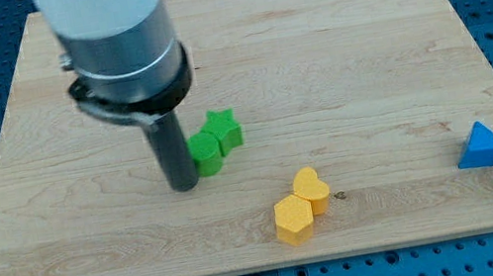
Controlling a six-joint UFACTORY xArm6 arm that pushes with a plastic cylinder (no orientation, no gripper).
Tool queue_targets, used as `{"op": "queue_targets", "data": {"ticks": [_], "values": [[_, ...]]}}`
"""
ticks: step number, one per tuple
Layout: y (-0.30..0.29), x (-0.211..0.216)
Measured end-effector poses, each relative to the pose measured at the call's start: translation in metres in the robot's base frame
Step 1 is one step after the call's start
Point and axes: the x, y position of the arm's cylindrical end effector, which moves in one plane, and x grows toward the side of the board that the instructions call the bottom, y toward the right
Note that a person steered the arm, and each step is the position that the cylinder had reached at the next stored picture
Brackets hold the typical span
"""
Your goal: Push both the green blocks towards the top
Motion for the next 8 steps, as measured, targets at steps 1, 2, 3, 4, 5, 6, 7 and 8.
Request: {"op": "queue_targets", "data": {"ticks": [1, 2, 3, 4, 5, 6, 7, 8], "values": [[0.021, -0.023], [0.051, -0.044], [0.081, -0.069], [0.109, -0.093], [0.137, -0.115], [0.142, -0.119], [0.13, -0.114], [0.105, -0.101]]}}
